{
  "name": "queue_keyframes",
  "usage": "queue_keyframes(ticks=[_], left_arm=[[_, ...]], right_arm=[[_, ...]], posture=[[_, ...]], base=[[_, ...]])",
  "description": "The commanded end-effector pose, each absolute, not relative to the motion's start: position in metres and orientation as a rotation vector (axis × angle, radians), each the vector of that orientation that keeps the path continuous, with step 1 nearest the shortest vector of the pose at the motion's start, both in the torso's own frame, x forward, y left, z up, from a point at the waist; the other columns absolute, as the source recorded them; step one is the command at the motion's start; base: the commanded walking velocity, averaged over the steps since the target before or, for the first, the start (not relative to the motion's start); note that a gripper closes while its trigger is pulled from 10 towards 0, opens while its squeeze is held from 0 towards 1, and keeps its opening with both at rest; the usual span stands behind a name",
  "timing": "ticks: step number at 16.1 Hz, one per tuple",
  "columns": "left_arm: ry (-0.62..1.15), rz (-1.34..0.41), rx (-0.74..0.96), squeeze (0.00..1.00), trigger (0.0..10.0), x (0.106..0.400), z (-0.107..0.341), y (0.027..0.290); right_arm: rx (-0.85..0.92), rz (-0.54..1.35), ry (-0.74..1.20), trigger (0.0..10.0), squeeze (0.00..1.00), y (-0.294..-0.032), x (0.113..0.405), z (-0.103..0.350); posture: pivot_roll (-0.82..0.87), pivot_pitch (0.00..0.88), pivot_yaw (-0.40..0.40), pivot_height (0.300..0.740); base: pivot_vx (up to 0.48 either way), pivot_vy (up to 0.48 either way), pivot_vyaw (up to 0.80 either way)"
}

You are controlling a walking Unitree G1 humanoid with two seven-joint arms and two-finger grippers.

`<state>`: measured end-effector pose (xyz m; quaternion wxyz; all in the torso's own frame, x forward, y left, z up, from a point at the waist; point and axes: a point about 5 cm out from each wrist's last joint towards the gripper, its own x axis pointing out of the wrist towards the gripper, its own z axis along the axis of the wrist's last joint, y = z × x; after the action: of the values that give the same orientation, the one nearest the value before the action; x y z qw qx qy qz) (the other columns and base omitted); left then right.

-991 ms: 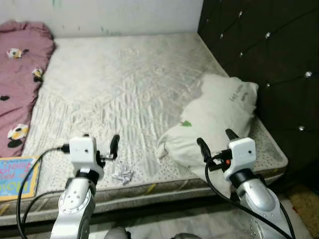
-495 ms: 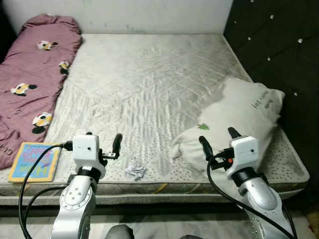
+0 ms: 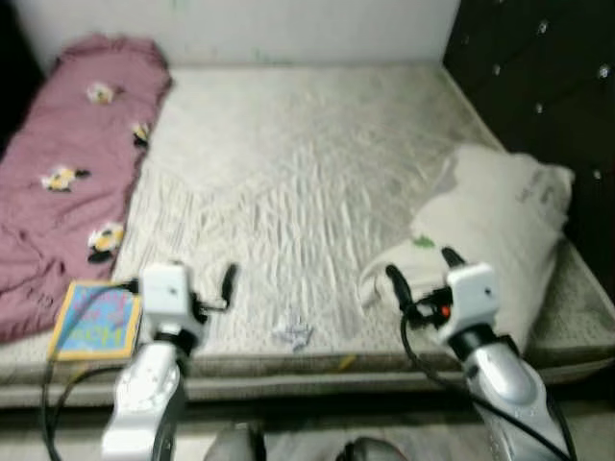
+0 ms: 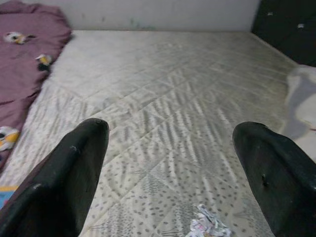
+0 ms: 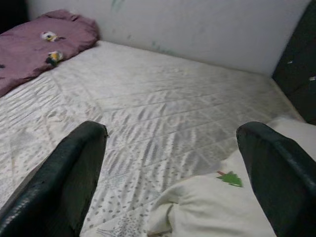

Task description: Clean up the room

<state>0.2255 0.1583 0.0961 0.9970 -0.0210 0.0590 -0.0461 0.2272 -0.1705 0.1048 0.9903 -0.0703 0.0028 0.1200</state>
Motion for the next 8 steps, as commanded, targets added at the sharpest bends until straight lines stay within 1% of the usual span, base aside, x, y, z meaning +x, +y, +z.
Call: queue_keyframes(ticks=[1, 2, 8], left_arm=[[0.100, -0.056, -0.018, 0.00, 10.0, 0.2264, 0.1003, 0.1656], [0.098, -0.029, 0.005, 0.00, 10.0, 0.2267, 0.1004, 0.1667], [0.111, -0.045, -0.046, 0.00, 10.0, 0.2260, 0.0972, 0.1646]], right_arm=[[-0.135, 0.245, -0.003, 10.0, 0.00, -0.1678, 0.2283, 0.1069], [-0.135, 0.243, -0.003, 10.0, 0.00, -0.1678, 0.2283, 0.1068], [-0.129, 0.240, 0.012, 10.0, 0.00, -0.1681, 0.2263, 0.1029]], posture=[[-0.02, 0.071, -0.036, 0.740], [-0.02, 0.071, -0.036, 0.740], [-0.02, 0.069, -0.042, 0.740]], base=[[0.000, 0.480, 0.00], [0.000, 0.244, 0.00], [0.000, 0.000, 0.00]])
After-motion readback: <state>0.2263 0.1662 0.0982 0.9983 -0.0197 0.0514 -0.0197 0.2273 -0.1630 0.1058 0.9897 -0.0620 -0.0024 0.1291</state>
